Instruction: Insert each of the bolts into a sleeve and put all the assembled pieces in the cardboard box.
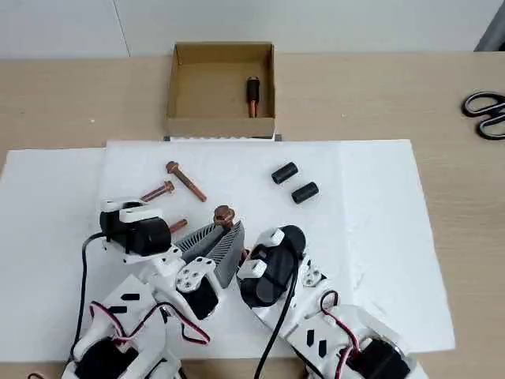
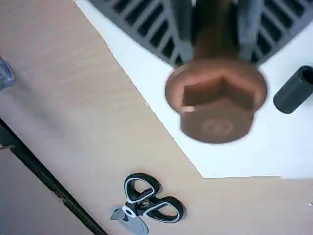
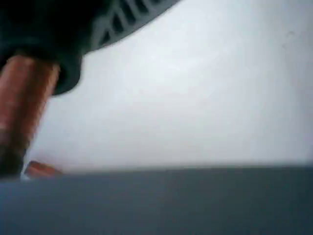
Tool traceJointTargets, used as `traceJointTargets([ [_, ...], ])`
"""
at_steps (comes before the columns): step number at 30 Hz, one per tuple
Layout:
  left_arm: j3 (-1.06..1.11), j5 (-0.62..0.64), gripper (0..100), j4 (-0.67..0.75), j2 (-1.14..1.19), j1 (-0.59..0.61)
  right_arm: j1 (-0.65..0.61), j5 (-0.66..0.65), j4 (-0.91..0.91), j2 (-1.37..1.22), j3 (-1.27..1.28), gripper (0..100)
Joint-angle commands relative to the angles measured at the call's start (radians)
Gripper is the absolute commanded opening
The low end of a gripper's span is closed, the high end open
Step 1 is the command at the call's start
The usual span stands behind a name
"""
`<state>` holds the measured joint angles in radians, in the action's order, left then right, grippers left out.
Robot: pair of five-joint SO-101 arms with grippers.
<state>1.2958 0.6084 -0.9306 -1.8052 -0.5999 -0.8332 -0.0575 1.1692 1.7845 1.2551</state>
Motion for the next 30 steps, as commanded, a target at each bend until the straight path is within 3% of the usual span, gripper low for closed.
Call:
traceJointTargets([
  [1,-0.028,-0.005,1,-0.029,-0.012,-0.003,0.01,-0.009,-0.031,0.005,-0.058,0.3],
  [8,-0.051,-0.104,1,-0.178,-0.012,-0.055,0.03,-0.035,-0.088,-0.001,-0.058,0.3],
  [13,-0.062,-0.141,1,-0.221,-0.011,-0.092,0.082,-0.115,-0.131,0.001,-0.06,0.3],
  [19,-0.061,-0.153,1,-0.224,-0.009,-0.089,0.082,-0.12,-0.139,0.001,-0.06,0.3],
  [25,-0.064,-0.153,19,-0.235,-0.006,-0.046,0.082,-0.118,-0.131,-0.001,-0.06,0.3],
  [30,-0.094,-0.153,21,-0.247,-0.006,-0.044,0.082,-0.118,-0.131,-0.001,-0.055,0.3],
])
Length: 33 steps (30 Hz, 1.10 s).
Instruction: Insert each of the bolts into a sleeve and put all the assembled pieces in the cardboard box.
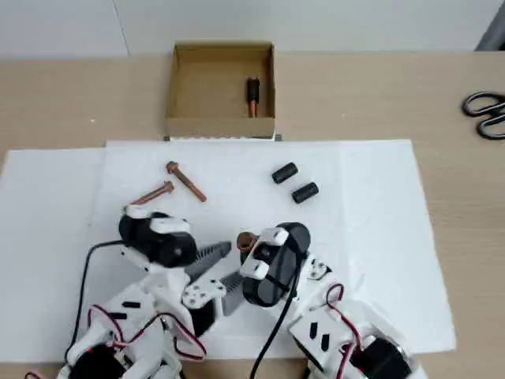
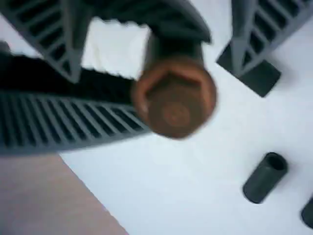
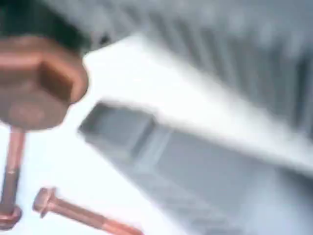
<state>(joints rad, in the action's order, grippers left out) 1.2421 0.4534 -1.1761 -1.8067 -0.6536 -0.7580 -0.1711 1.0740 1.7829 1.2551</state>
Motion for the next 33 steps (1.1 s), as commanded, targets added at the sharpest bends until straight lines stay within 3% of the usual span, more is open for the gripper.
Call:
traceJointTargets([
  [1,-0.041,0.002,21,-0.002,-0.005,0.02,0.007,-0.005,-0.036,0.001,-0.054,0.3],
  [7,-0.111,0.0,19,0.006,-0.005,0.098,0.008,-0.003,-0.035,0.002,-0.034,0.3],
  [13,-0.176,0.0,0,0.005,-0.008,0.163,0.087,0.0,-0.042,0.008,0.002,0.3],
  [19,-0.162,-0.075,0,-0.002,-0.008,0.302,0.157,0.091,-0.038,0.007,0.002,0.3],
  [24,0.001,-0.239,0,0.023,-0.009,0.531,0.283,0.181,-0.036,-0.001,0.015,0.3],
  [28,0.188,-0.327,0,0.155,-0.009,0.683,0.369,0.186,-0.044,-0.001,0.066,0.3],
  [33,0.423,-0.422,0,0.354,-0.009,0.73,0.4,0.222,-0.091,-0.002,0.106,0.3],
])
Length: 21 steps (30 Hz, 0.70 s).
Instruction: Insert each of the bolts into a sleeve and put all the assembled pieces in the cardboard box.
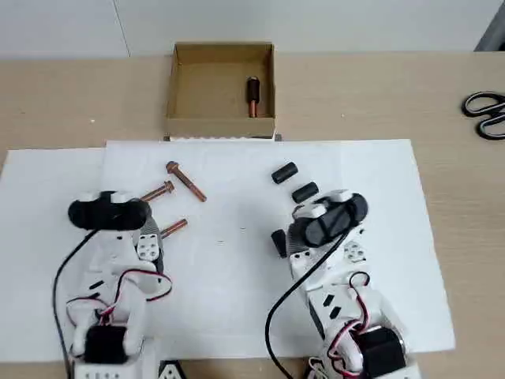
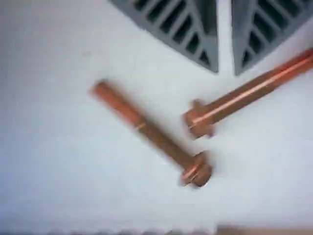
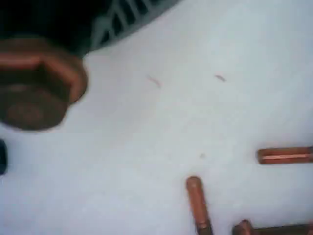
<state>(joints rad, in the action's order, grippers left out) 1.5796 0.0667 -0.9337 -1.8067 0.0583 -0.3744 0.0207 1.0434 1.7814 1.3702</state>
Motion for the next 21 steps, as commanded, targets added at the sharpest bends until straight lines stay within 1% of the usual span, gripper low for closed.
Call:
traceJointTargets([
  [1,0.102,-0.037,0,0.135,-0.009,0.015,0.018,0.032,-0.076,-0.002,-0.009,0.3],
  [5,0.101,-0.035,0,0.144,-0.008,-0.011,0.019,0.032,-0.136,-0.085,-0.028,0.3],
  [8,0.101,-0.035,0,0.087,-0.006,-0.023,0.021,0.034,-0.202,-0.254,-0.104,0.3],
  [11,0.101,-0.035,1,0.051,-0.008,-0.018,0.021,0.034,-0.28,-0.484,-0.25,0.3],
  [21,0.101,-0.035,1,0.054,-0.008,-0.023,0.021,0.029,-0.41,-1.241,-0.844,0.3],
])
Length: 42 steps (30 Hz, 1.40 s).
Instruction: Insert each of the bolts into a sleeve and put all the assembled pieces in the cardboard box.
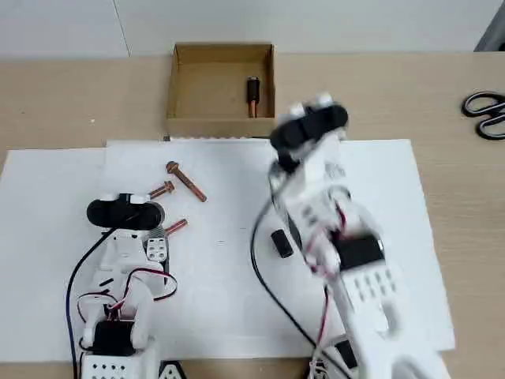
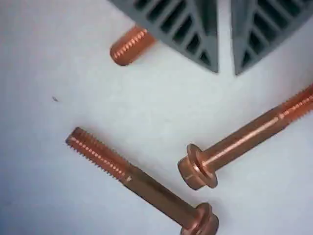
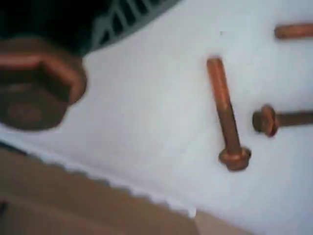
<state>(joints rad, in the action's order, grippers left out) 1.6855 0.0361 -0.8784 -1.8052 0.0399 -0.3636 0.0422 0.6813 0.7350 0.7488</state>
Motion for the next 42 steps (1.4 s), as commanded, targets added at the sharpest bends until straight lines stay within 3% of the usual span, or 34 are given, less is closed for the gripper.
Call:
traceJointTargets([
  [1,-0.005,-0.005,1,0.0,-0.009,-0.005,0.01,0.008,-0.059,-0.269,-0.29,0.3],
  [7,-0.005,-0.005,1,0.0,-0.009,-0.003,0.01,0.008,-0.143,-0.682,-0.674,0.3],
  [21,-0.005,-0.005,1,-0.002,-0.009,-0.003,0.002,0.005,-0.153,-1.461,-1.501,0.8],
  [25,-0.005,-0.005,1,-0.002,-0.009,-0.003,-0.012,-0.1,-0.15,-1.613,-1.672,0.9],
  [31,-0.005,-0.005,1,-0.002,-0.009,-0.003,-0.03,-0.16,-0.065,-1.722,-1.792,2.8],
  [36,-0.005,-0.005,1,-0.002,-0.009,-0.003,-0.031,-0.153,0.079,-1.713,-1.815,21.1],
  [42,-0.005,-0.005,1,-0.002,-0.009,-0.003,-0.031,-0.152,0.263,-1.643,-1.877,22.1],
])
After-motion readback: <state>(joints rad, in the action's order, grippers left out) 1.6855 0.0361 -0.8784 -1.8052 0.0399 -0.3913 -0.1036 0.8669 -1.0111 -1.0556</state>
